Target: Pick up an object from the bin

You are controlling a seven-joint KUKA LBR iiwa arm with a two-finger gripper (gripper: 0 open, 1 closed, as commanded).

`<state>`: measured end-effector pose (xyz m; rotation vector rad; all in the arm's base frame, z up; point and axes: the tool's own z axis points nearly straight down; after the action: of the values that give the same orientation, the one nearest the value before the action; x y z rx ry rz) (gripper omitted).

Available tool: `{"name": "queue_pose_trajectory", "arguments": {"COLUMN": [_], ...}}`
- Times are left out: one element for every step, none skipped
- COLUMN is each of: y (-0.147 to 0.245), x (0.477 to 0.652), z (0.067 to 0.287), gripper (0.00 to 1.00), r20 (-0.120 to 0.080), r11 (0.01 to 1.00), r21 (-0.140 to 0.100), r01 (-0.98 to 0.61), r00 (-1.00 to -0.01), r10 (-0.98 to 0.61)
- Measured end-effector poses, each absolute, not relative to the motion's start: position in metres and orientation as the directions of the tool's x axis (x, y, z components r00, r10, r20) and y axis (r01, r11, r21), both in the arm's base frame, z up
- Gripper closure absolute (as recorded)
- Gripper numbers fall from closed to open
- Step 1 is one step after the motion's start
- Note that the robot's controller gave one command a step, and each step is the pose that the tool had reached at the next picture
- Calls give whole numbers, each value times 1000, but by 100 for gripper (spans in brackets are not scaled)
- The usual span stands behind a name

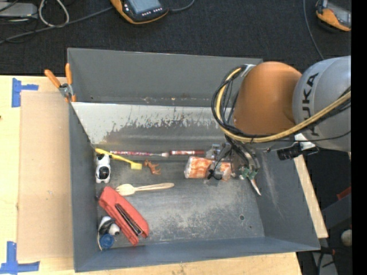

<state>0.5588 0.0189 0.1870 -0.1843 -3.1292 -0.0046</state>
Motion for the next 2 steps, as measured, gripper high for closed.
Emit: {"name": "queue_pose_trajectory", "arguments": {"y": [19,18], "x": [560,560], "z": [217,235], "gripper": [100,100], "r20": [2,1], "r11": [993,993], "r21": [4,4], "r01": [118,119], "r00": [-993,-993], "r10": [118,119]}}
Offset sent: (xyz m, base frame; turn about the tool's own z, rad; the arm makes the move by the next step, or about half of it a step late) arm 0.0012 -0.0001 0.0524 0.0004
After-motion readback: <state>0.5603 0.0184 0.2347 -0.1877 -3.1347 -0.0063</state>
